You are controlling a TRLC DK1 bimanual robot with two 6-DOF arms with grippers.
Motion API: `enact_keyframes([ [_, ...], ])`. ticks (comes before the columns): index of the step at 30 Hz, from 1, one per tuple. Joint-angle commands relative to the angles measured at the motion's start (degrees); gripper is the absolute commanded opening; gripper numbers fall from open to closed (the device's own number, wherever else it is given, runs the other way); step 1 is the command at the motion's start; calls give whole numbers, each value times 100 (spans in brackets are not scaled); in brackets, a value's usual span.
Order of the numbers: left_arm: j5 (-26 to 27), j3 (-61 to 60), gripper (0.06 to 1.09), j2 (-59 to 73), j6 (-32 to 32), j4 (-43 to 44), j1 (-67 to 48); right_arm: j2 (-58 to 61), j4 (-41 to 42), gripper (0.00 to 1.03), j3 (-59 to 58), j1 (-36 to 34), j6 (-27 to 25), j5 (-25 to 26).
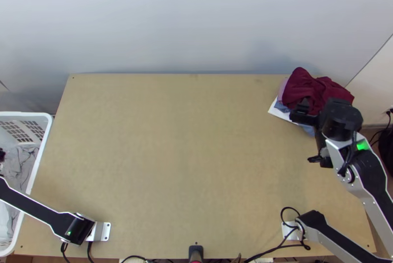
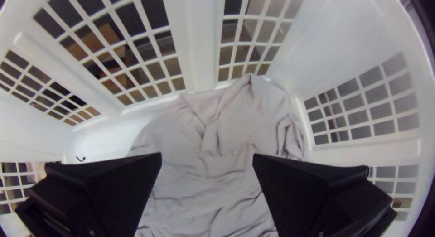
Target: Fold the t-shirt
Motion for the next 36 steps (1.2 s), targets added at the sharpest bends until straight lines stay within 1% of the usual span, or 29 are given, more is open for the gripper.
enact_keyframes([
  [1,-131,554,103,1005,-127,69,12,322,-113,99,72,77,-4,2],
  [4,-166,572,103,1216,-241,245,-5,357,-192,99,72,77,-21,2],
  [11,-201,572,103,1392,-487,1115,-14,410,-447,99,19,103,14,-7],
  [15,-201,651,103,1532,-558,1159,-67,498,-447,99,28,120,-4,2],
  [17,-201,651,97,1603,-681,1107,-75,551,-411,99,28,147,-12,2],
  [20,-201,651,97,1699,-698,1019,-75,603,-385,99,28,191,-12,2],
  [21,-210,651,92,1708,-698,1010,-84,612,-385,99,19,200,-12,2],
  [22,-210,651,82,1717,-689,1019,-84,612,-385,99,28,200,-12,2],
  [23,-201,651,70,1717,-672,1054,-84,612,-385,99,28,200,-21,2],
  [25,-201,651,39,1708,-602,1168,-75,603,-394,99,28,200,-39,11],
  [27,-201,660,13,1699,-487,1194,-75,595,-411,99,45,200,-39,11],
  [28,-201,660,10,1682,-470,1186,-75,586,-420,99,45,200,-39,11],
  [36,-210,660,10,1480,-399,1115,-14,516,-455,98,36,217,-39,2],
])
